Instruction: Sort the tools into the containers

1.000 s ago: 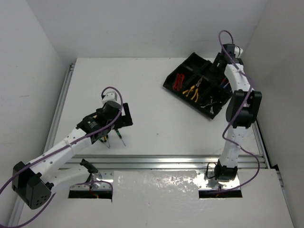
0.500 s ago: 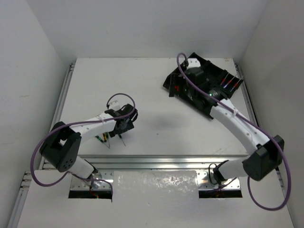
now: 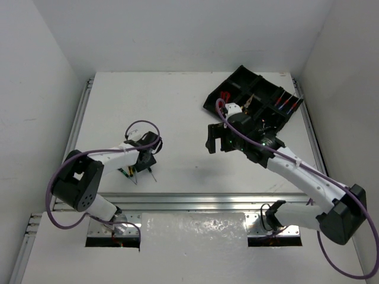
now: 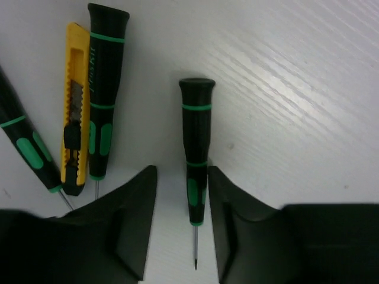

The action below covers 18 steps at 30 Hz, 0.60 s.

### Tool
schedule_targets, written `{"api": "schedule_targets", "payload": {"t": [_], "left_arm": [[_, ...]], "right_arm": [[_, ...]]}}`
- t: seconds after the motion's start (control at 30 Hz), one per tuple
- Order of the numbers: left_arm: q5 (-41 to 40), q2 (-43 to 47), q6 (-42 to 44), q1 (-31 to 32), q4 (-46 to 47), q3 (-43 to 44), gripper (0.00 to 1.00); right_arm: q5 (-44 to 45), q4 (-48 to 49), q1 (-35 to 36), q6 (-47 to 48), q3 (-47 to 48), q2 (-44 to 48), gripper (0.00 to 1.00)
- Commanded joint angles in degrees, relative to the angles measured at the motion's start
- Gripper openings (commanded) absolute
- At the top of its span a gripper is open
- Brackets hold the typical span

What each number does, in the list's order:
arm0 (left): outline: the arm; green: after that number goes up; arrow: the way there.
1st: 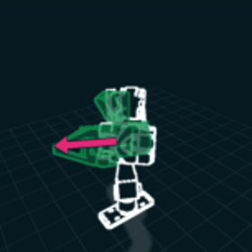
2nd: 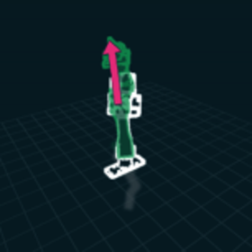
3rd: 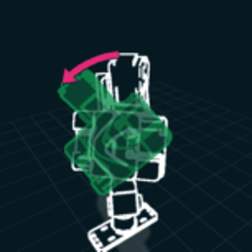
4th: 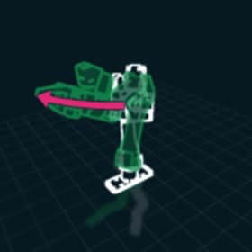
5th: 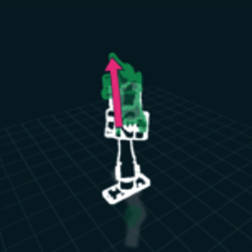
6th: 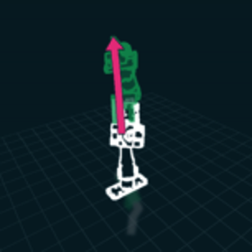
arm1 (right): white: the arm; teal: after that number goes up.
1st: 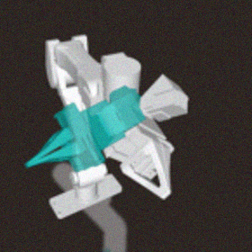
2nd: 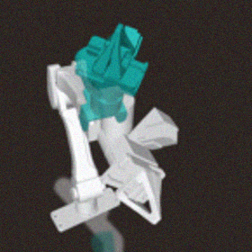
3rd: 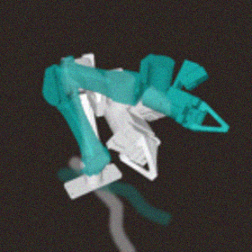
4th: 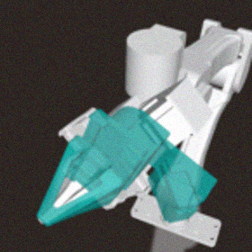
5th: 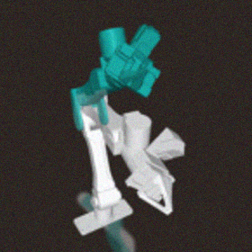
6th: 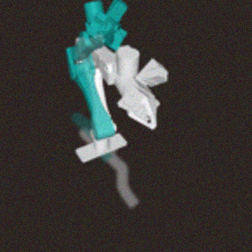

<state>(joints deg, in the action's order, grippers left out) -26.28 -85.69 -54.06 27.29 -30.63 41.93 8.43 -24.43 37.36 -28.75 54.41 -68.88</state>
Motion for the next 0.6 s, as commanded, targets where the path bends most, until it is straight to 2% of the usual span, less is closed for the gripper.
{"api": "schedule_targets", "payload": {"t": [0.0, 0.03, 0.07, 0.13, 0.2, 0.33, 0.43, 0.57], "left_arm": [[5.36, -0.88, 4.48, -3.38, 6.72, -2.20, 0.34], [6.50, -1.40, 4.75, -3.56, 7.94, -2.47, 0.30], [7.38, -1.50, 5.63, -3.56, 8.74, -3.17, 0.22], [10.01, -1.41, 6.95, -3.47, 12.25, -4.14, 0.15], [12.56, -0.80, 7.83, -3.47, 14.18, -5.28, 0.00], [19.23, 4.02, 10.55, -2.60, 17.53, -6.51, 0.00], [27.84, 13.16, 12.40, 1.08, 23.76, -8.62, 0.00], [30.49, 23.80, 8.28, 3.91, 29.56, -10.64, 0.00]], "right_arm": [[-3.68, 3.07, 2.36, -1.22, -0.09, 4.19, 0.95], [-3.94, 3.33, 2.54, -1.39, -0.44, 4.80, 0.95], [-5.25, 3.59, 2.89, -1.92, -0.71, 5.94, 0.94], [-8.15, 6.22, 2.98, -2.27, -2.02, 7.00, 0.94], [-15.78, 10.51, 2.98, -2.80, -4.74, 8.23, 0.94], [-28.45, 19.57, 3.06, -4.38, -10.02, 7.36, 0.94], [-30.22, 24.07, 3.24, -6.75, -14.67, 4.21, 0.93], [-30.93, 35.31, 6.75, -12.29, -19.26, 1.48, 0.88]]}}
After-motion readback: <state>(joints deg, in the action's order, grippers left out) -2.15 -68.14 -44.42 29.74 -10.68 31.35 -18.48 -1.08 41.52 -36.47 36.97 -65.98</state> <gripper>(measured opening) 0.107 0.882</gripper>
